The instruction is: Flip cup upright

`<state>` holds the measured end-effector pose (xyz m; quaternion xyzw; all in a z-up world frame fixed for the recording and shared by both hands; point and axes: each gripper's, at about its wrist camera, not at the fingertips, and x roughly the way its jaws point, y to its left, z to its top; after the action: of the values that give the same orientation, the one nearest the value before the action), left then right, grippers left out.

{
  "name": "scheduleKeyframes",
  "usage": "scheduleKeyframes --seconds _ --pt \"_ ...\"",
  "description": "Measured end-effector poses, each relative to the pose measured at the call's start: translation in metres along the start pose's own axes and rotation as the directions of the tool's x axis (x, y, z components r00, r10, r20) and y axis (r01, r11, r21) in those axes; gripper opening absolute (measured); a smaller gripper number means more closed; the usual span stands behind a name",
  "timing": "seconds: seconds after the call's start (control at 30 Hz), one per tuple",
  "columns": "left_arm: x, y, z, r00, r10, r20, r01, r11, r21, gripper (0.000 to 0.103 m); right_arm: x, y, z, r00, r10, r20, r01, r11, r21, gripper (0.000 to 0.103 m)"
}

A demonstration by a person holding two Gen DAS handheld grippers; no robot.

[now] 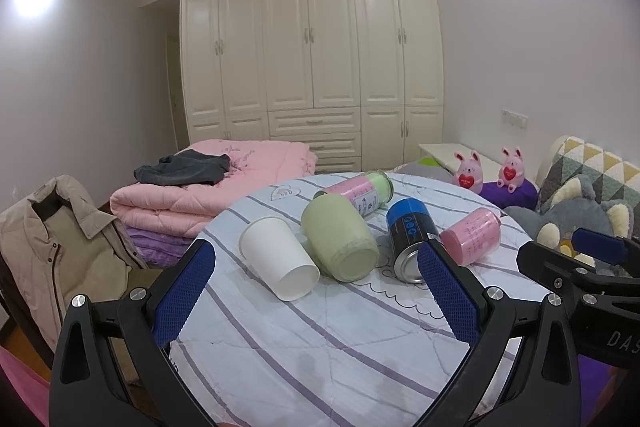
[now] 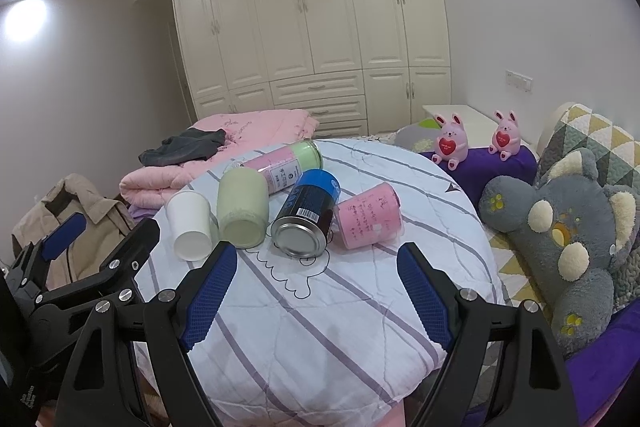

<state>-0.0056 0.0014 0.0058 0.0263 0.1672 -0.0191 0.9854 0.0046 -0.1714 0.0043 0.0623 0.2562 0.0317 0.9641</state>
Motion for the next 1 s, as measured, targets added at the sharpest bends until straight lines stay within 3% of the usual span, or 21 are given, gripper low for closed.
scheduleKeyframes --seconds 1.0 --pt "0.012 -0.001 0.018 0.999 0.012 -0.037 -0.012 1.000 0.019 0.102 0.008 0.006 0.017 0.998 -0.036 -0.051 0.035 0.999 -0.029 0.084"
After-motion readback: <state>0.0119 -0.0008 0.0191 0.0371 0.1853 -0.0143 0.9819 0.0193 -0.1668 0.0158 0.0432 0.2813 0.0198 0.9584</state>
